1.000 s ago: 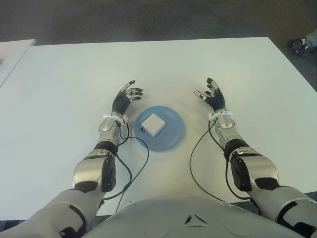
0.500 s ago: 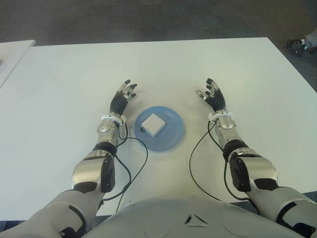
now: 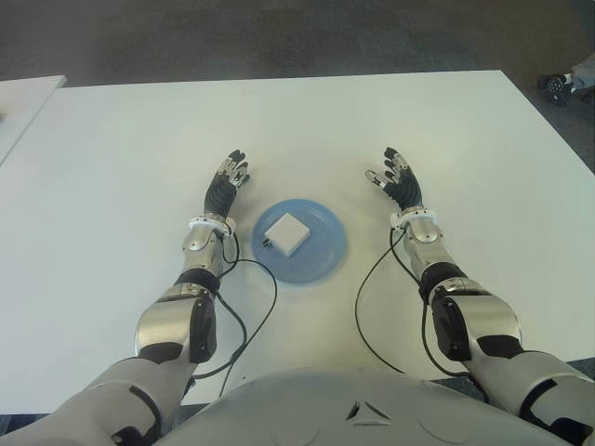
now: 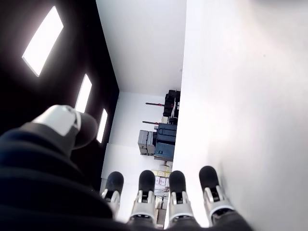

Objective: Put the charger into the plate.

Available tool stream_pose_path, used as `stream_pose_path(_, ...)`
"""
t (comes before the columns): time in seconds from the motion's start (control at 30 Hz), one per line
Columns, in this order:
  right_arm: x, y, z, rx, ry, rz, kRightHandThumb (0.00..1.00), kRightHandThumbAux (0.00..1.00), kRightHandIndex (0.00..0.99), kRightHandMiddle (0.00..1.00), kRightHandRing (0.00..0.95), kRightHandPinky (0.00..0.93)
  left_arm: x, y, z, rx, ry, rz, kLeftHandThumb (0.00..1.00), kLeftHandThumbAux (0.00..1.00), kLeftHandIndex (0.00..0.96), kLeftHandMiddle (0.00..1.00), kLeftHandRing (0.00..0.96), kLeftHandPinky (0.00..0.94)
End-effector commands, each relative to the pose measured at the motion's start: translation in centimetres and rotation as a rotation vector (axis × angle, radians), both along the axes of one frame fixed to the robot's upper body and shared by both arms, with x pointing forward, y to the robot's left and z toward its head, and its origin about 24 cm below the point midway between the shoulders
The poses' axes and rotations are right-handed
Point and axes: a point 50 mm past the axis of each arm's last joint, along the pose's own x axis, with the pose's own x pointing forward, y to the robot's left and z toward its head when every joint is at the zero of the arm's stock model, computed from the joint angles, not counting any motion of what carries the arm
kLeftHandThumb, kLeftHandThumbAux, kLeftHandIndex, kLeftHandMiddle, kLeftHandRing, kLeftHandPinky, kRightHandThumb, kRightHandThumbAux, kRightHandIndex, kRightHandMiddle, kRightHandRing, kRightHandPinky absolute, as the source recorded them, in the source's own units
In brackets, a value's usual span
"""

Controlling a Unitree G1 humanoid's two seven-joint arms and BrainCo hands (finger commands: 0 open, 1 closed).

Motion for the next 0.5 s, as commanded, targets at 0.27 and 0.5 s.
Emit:
stream_pose_path(0.27,-4.25,0.66,-5.51,0.005,0.286,0.039,0.105,0.669,0.000,0.001,0.000,0.000,-1.15,-0.26,-1.44,-0.006,0.059,0.014,0.025,0.524,0.000,0.000,0.000,0.000)
stream_pose_path(0.5,-4.36,0.82,-5.66,0.006,0.297,0.050,0.105,0.654,0.000,0.000,0.000,0.000,-1.11,-0.30,-1.42,-0.006,0.059,0.010,0.022,0.519,0.000,0.000,0.000,0.000)
